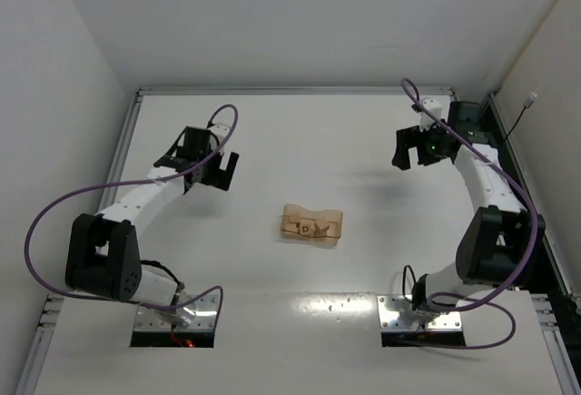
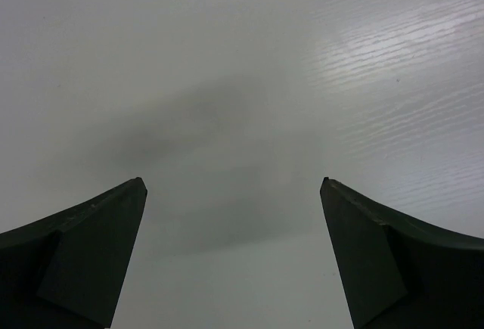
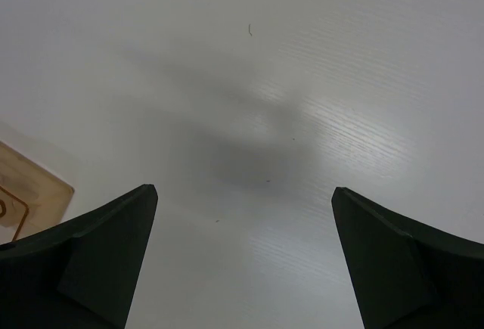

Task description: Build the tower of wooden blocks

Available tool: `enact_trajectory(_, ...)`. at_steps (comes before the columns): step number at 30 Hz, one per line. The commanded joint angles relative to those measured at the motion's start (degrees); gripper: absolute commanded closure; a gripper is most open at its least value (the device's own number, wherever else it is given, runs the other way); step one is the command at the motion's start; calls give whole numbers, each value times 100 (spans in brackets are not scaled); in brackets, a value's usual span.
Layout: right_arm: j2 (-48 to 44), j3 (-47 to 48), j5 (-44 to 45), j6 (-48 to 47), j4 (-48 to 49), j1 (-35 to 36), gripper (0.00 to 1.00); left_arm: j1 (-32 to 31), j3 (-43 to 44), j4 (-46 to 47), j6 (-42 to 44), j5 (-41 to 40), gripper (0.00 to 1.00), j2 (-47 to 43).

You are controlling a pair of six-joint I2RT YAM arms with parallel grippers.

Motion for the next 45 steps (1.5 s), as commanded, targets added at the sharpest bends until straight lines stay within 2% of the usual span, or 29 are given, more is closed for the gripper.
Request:
enact_trajectory(1, -166, -19, -64, 73, 168, -7, 1, -71, -56, 130, 36, -26, 0, -136)
enact_trajectory(4, -166, -71, -64, 73, 221, -7, 1, -71, -56, 61, 36, 149, 0, -189)
enact_trajectory(12, -166, -124, -117, 73, 221, -7, 1, -71, 206, -194, 483, 1238, 0, -365)
enact_trajectory(16, -166, -177, -55, 21, 221, -7, 1, -588, 645, -721, 1133, 1512, 0, -365)
enact_trajectory(20, -377, -440, 313, 21, 519, -60, 1, -1669, 1060, -1389, 1695, 1364, 0, -198)
enact_trajectory(24, -509, -739, 849, 47, 748, -112, 0, -2584, 1218, -1749, 1890, 1222, 0, -136)
enact_trajectory(29, -509, -792, 841, 100, 705, -218, 0, -3218, 1157, -1750, 1943, 1222, 0, -136)
enact_trajectory(33, -456, -845, 640, 38, 705, -270, 0, -3910, 1087, -1550, 2013, 1056, 9, -23)
enact_trajectory(36, -351, -845, 587, 38, 652, -323, 0, -4288, 963, -1426, 2013, 757, 11, 39)
enact_trajectory(45, -245, -846, 586, 38, 652, -375, 0, -5063, 612, -820, 2013, 326, 13, 276)
